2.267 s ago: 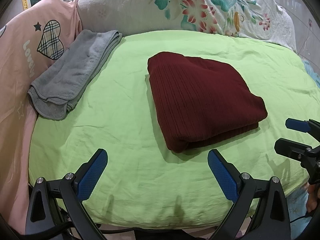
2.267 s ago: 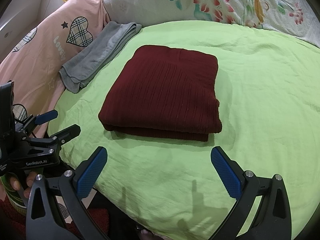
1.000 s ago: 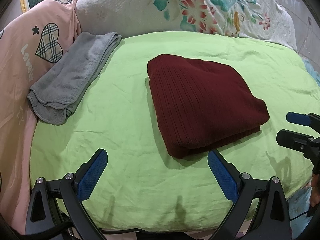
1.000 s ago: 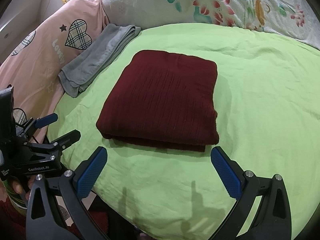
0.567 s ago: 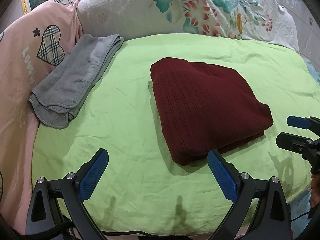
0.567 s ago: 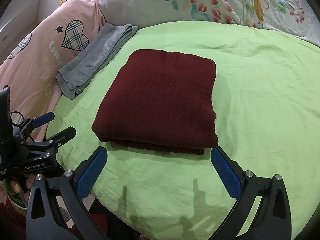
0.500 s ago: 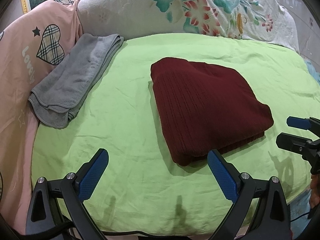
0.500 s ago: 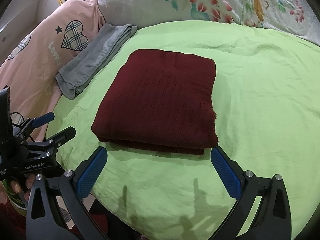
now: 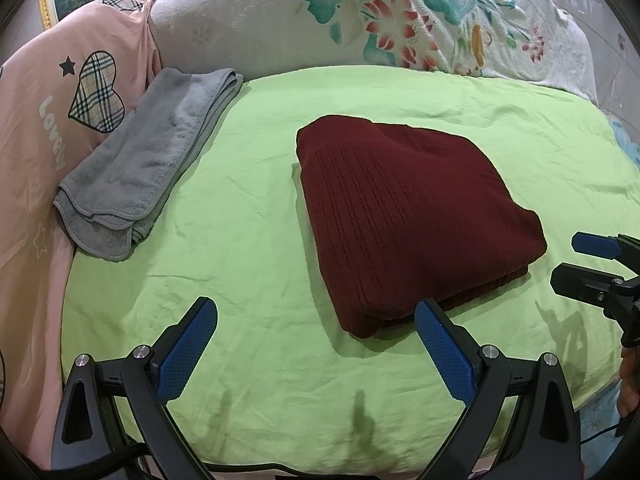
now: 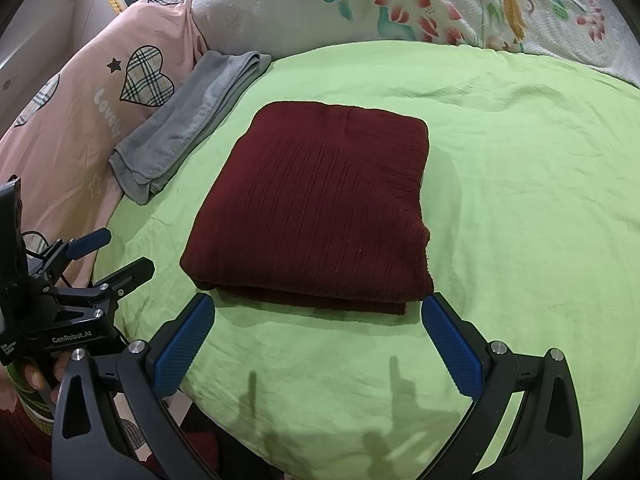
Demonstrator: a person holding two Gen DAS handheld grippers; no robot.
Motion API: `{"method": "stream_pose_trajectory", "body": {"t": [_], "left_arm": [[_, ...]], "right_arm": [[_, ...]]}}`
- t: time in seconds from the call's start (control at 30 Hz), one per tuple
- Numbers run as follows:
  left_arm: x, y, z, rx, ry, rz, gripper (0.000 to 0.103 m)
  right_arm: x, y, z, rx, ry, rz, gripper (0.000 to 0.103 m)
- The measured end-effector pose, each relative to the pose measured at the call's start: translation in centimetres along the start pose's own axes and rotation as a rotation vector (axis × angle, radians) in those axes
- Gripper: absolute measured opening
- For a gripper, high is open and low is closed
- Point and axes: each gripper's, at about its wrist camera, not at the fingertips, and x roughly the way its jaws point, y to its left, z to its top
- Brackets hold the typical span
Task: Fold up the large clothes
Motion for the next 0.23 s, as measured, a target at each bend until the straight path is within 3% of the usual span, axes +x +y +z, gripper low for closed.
{"method": "stream_pose_trajectory", "body": {"t": [0.23], "left_arm": [[0.27,-0.01,0.29,-0.003,0.004,-0.004,0.1]], "right_arm": [[0.23,-0.38,0.33,0.011,-0.002,0.0,0.103]]}}
